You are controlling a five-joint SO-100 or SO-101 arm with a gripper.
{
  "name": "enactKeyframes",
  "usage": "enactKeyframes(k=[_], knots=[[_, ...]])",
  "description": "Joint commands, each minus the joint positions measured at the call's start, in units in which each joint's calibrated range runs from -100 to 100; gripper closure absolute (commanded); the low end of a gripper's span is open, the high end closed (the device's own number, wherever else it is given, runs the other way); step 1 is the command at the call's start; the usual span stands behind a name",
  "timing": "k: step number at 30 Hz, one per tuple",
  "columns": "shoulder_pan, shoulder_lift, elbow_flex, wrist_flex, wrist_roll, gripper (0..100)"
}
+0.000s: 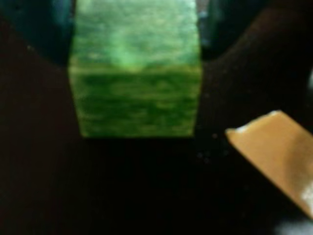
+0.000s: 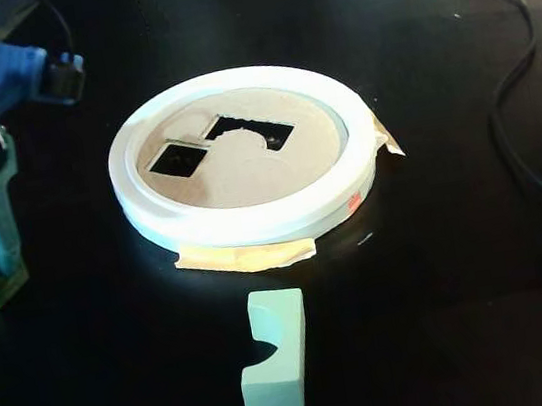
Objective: Pick up the square block and drop it in corresponding square shaped hole
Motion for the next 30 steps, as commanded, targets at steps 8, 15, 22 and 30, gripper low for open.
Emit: enactKeyframes(k=[8, 15, 22, 30], knots=[[-0.7, -1.0, -17.3, 5.6, 0.1, 66], [-0.8, 0.1, -34.5, 9.1, -0.2, 66], [-1.2, 6.9, -42.4, 7.9, -0.2, 66], [-14.5, 33.5, -60.3, 7.9, -0.3, 66]])
